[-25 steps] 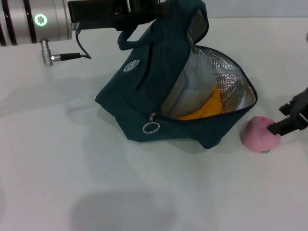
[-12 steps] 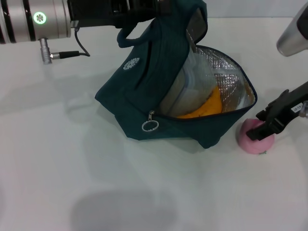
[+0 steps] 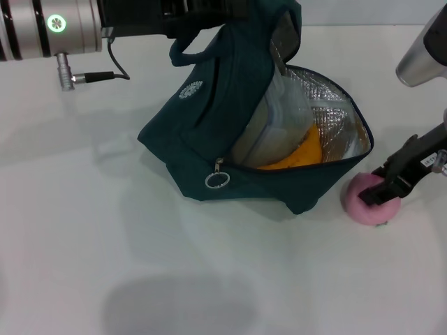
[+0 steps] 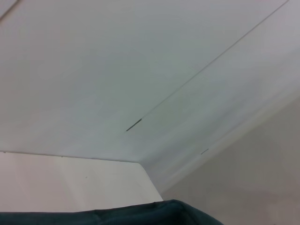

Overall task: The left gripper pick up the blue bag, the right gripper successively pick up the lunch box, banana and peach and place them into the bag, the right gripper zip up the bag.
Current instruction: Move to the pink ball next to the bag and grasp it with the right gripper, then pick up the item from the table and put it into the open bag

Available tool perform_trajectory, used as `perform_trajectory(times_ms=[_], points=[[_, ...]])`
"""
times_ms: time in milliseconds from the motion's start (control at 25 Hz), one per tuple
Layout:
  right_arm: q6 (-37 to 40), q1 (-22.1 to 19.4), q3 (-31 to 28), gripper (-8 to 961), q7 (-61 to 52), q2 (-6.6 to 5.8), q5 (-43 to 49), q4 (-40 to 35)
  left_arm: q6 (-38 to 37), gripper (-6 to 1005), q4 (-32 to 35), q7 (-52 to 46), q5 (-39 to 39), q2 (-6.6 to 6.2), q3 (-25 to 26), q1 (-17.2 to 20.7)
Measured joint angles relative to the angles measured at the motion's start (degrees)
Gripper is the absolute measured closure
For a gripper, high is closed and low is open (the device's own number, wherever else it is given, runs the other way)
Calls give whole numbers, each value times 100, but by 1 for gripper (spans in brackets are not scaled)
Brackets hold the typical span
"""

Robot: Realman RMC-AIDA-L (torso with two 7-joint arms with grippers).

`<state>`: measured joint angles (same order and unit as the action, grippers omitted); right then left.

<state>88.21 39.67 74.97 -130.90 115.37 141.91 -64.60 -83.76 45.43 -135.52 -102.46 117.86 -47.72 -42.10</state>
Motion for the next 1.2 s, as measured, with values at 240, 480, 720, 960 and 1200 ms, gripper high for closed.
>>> perform_trajectory(times_ms=[240, 480, 720, 960, 1200], points=[[43, -24, -156, 532, 21, -12, 6, 84, -17, 933, 1, 0, 4, 0, -15, 0], [849, -99, -1329, 685, 546, -33, -362, 161, -38, 933, -7, 0, 8, 12, -13, 1], [2417, -150, -3661, 770, 1440, -452, -1851, 853, -51, 933, -16, 0, 10, 36, -19, 38], [2528, -145, -4023, 840, 2191, -897, -3380, 2001, -53, 933, -23, -5, 17, 43, -19, 53], [2017, 53, -3850, 874, 2991, -369, -3495, 2039, -89, 933, -26, -20, 17, 52, -18, 35]])
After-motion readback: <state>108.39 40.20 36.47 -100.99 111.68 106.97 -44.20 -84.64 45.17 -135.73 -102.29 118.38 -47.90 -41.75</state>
